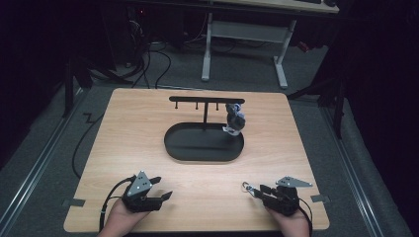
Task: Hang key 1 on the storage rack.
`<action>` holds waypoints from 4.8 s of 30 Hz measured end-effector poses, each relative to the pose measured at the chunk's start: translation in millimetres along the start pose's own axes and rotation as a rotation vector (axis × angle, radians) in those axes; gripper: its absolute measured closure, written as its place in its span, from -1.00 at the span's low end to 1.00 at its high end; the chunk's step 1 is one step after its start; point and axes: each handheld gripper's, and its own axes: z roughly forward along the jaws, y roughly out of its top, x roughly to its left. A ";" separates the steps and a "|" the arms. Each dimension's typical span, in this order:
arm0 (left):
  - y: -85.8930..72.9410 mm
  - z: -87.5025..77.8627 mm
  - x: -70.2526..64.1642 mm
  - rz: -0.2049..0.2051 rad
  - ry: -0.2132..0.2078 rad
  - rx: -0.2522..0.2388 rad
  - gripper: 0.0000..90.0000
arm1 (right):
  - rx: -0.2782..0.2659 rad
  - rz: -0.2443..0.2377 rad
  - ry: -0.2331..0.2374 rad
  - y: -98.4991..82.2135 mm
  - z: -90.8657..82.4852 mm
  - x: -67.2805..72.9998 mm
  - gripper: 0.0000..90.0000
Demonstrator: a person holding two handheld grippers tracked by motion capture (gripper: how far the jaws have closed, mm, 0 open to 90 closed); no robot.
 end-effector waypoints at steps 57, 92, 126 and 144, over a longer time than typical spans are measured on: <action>-0.6 -4.9 2.0 0.014 -0.002 -0.010 -0.25 | 0.462 -0.222 -0.177 62.0 10.8 -2.4 0.49; -0.7 -5.1 1.6 0.020 -0.006 -0.005 -0.24 | 0.871 -0.285 -0.146 94.2 53.7 2.8 0.86; -0.2 -6.3 1.8 0.015 -0.005 -0.026 -0.24 | 0.847 -0.284 -0.125 126.3 27.7 10.5 0.87; 1.4 -7.7 5.6 0.002 -0.007 -0.049 -0.24 | 0.847 -0.315 -0.130 163.4 41.8 32.3 0.87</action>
